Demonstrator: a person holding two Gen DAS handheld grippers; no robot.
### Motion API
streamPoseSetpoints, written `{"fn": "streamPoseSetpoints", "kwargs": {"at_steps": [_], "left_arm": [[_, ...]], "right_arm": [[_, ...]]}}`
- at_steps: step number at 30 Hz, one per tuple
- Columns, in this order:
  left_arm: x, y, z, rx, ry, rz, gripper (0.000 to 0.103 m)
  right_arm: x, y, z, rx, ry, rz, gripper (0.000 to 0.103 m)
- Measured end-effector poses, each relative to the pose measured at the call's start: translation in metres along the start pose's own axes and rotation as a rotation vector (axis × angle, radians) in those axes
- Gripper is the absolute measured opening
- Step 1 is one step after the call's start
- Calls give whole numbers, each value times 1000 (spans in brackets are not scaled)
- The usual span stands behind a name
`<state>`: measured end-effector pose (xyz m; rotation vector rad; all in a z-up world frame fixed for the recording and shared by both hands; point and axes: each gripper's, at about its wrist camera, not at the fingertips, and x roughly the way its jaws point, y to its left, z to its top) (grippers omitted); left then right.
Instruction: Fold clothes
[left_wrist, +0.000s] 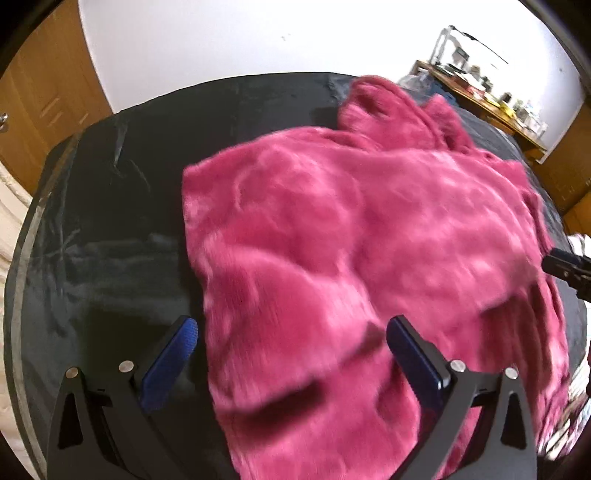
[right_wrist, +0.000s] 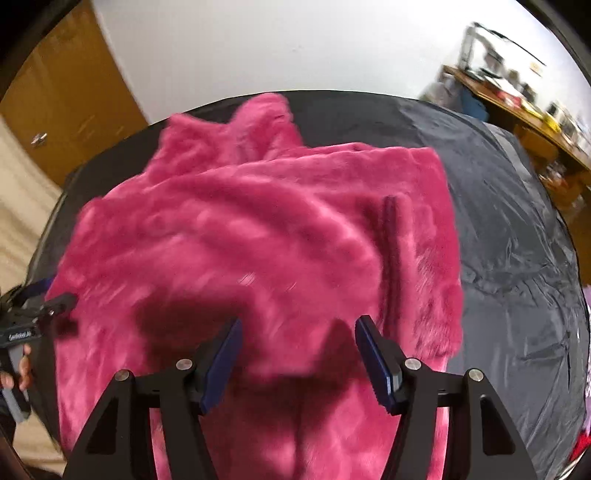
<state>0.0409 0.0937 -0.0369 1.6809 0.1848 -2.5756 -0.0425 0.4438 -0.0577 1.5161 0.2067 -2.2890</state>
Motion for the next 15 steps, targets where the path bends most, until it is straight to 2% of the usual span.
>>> {"fn": "streamPoseSetpoints", "kwargs": {"at_steps": [3,6,9,13,15], "left_arm": [[-3,-22,-8,7,36,-18,103],[-6,-25,-64,13,60,-10,103],[-8,-33,-93,3,83,2,103],[-6,-47,-123,-9,102,41,103],[-1,-53,-136,-8,97,83,103]], "right_arm": [[-9,4,-20,-38,37,22,65],[-13,-1,-44,-47,79,39,65],[-15,-10,-72,-45,113,45,65],[-8,-16,-103,-53,158,54,65],[0,-16,-115,-63,176,47,66]]}}
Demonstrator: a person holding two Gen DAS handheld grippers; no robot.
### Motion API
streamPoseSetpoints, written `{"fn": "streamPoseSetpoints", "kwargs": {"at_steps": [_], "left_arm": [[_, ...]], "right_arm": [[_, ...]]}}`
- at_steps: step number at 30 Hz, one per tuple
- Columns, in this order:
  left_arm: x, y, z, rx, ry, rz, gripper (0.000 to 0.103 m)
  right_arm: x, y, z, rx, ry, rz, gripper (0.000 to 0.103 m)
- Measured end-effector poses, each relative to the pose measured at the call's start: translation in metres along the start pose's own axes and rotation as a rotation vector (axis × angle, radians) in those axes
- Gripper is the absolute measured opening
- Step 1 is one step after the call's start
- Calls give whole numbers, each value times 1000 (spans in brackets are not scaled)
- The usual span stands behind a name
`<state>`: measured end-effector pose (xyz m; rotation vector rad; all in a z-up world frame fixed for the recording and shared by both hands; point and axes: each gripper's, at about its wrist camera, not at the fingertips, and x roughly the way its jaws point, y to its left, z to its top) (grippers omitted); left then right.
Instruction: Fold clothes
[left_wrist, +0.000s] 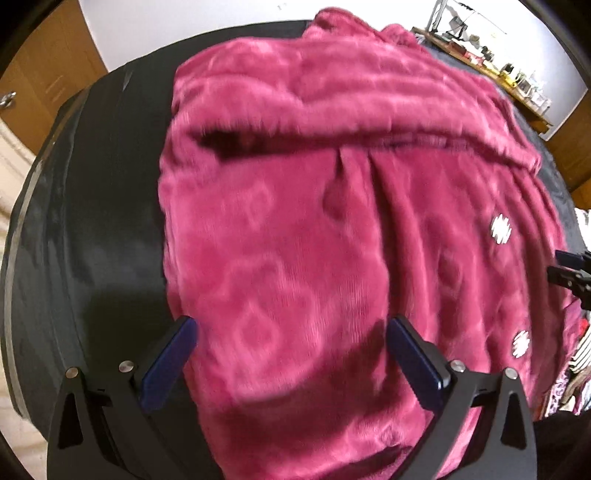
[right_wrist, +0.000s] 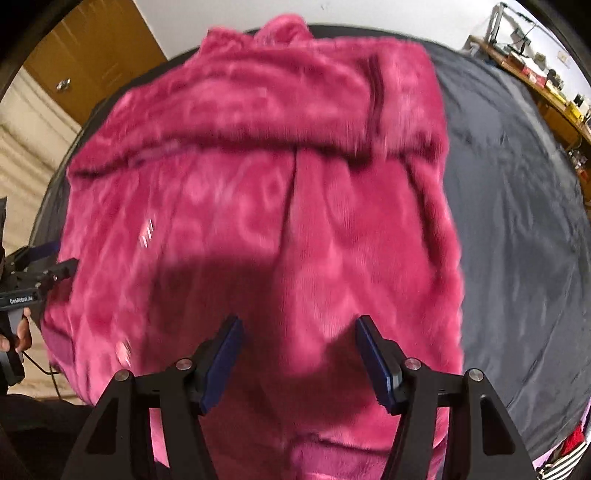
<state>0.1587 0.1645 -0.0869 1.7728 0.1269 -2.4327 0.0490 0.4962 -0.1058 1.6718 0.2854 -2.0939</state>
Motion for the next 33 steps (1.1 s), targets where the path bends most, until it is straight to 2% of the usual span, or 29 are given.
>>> {"fn": "streamPoseSetpoints", "kwargs": {"at_steps": [4,7,13,18,23,27,33], "left_arm": [[0,-5,-11,-31,-61,53,103],[-9,-6,-15,-81,-65,78,103],[-46,-13,-57,-96,-114,58,103],[-54,-9,-94,-108,-82,63,103],[-57,-16,-121,-111,-69,78,103],[-58,-11,-126,-123,-62,91,103],[-63,19,-153,-200,-59,77,103]], "right_arm": [[6,15,-8,-102,-60,-54,75],[6,19,-9,-117,-73,-74,75],[-30,9,-43,-80,-148,35,75],[-38,-7,-91,-56,-124,106,75],[-50,9,-142,-100,-62,185,75],[-53,14,-174,-179,-15,151,75],[-55,-21,-207,-109,24,63,75]]}}
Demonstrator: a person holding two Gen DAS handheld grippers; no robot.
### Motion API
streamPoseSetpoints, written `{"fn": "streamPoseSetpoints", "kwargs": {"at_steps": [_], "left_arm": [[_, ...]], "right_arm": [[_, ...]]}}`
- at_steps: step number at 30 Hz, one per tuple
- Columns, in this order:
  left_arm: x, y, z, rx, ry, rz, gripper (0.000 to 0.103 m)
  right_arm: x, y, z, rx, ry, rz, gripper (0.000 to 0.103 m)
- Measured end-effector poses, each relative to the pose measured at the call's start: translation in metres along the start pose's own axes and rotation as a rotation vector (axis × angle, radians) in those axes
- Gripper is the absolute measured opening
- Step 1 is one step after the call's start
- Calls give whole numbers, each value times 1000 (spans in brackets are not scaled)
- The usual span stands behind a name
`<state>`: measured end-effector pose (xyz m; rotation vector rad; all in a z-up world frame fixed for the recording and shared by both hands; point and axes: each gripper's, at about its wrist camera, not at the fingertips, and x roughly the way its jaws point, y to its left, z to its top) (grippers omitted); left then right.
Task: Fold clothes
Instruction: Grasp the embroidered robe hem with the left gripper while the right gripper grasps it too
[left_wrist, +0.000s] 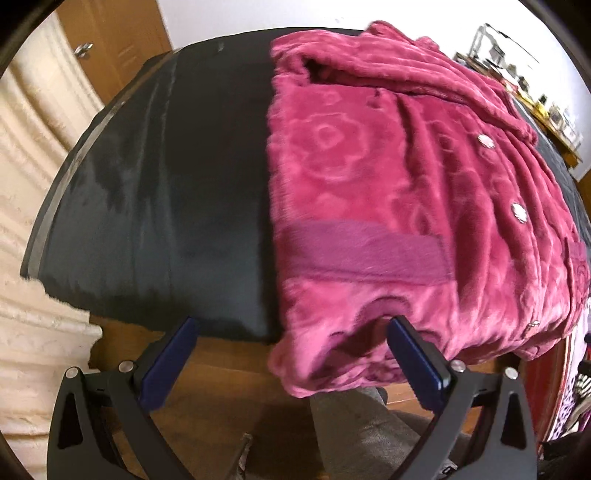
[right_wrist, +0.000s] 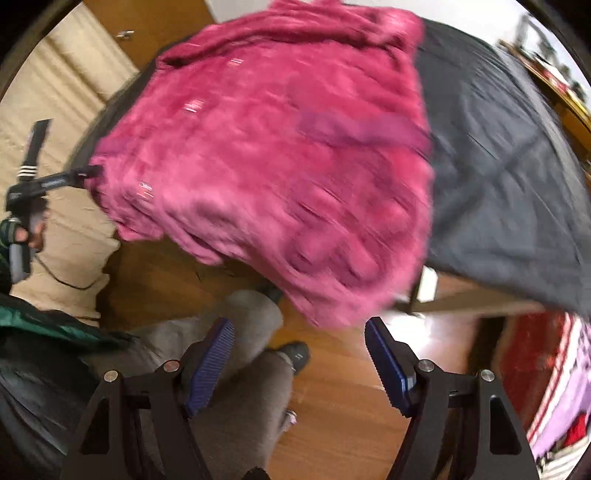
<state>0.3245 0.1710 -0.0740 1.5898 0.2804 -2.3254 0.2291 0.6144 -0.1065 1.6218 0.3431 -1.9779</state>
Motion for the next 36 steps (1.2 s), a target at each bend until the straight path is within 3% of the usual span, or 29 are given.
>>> {"fn": "streamPoseSetpoints", "kwargs": {"at_steps": [4,8,19,36], "left_arm": [[2,19,-13,-47,2,-47,103],[-12,29,-41,-10,-5,-71,103],[-4,20,-71,104,-38,-137,103],[34,5,-53,122,-84,-270,103]], "right_arm": [[2,-20,-12,86,-22,-34,75],[6,-32,-17,128,-43,-20,75],[46,-35,10,49,-45,-22,75],[62,-23,23,19,-38,44,75]]}}
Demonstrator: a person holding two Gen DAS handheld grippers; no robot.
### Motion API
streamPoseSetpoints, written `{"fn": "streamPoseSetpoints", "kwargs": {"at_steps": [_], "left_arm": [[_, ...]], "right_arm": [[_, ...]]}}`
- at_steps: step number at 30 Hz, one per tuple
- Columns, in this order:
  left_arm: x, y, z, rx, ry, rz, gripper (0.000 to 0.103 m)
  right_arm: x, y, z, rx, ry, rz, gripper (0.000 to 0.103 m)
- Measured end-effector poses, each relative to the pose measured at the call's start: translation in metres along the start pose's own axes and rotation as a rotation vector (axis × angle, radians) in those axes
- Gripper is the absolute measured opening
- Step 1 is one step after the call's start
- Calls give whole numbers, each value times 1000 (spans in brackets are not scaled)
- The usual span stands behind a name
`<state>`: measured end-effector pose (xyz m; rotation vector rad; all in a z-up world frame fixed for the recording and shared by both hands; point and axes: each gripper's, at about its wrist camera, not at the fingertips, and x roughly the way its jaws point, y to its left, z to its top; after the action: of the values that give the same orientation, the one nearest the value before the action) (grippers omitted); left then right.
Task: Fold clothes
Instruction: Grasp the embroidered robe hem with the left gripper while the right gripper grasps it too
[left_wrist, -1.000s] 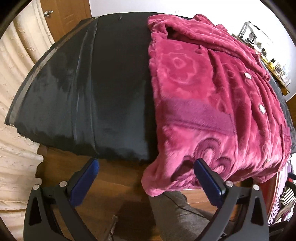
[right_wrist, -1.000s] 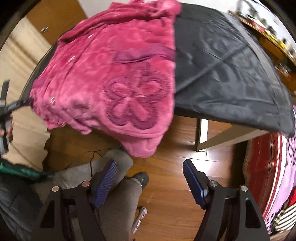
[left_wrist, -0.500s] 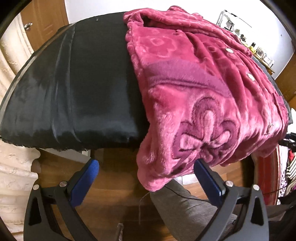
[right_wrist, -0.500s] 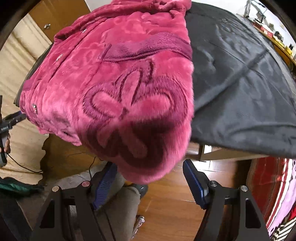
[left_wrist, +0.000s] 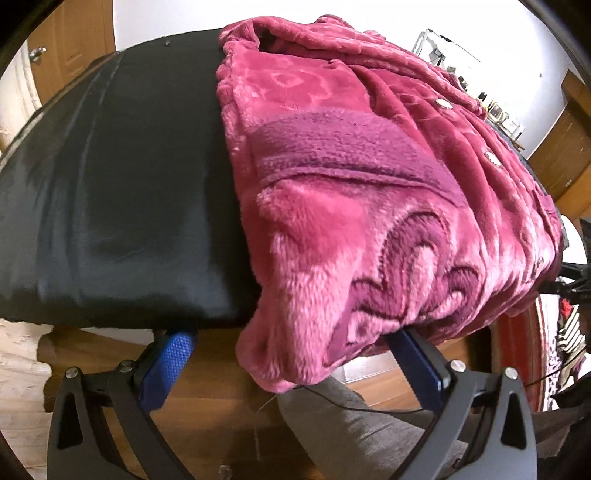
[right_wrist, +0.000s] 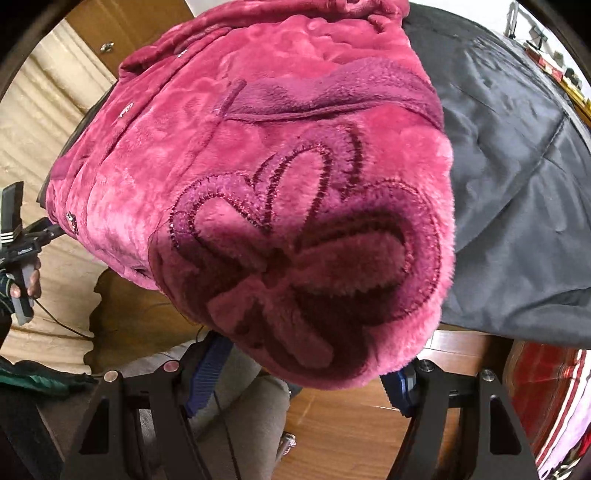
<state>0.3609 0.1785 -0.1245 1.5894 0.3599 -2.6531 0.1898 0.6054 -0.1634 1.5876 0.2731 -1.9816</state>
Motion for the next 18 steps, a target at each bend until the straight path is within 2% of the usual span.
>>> {"fn": "streamPoseSetpoints", "kwargs": {"at_steps": [3,5,6,8,9,10,11,13,16,18], "left_arm": [[0,2,-3,-8,-8,-20,103],[-2,1,-4,-2,-6,-37,100],[-3,0,-4,2,-5,-47,95],[-6,-3,-4,18,3,-69,83],[-8,-6,-4,34,15,-84,68],[-10,-9,-4,51,26,-99,58],[-11,-12,-4,70,40,-100,55],[-13,-19,-5,111,72,-87,41],[-18,-20,-4,112,99,-106,28],[-24,-20,-3,104,114,-119,25]], "right_arm": [[-1,1,0,10,2,27,75],[-3,3,0,26,7,76,63],[-5,4,0,32,12,97,52],[-10,8,1,29,17,125,39],[-13,11,1,22,18,137,34],[-17,14,2,12,18,149,32],[-20,17,2,2,18,160,30],[-29,21,2,-11,13,182,27],[-42,24,3,-8,-10,226,26],[-56,27,8,-3,-38,263,26]]}}
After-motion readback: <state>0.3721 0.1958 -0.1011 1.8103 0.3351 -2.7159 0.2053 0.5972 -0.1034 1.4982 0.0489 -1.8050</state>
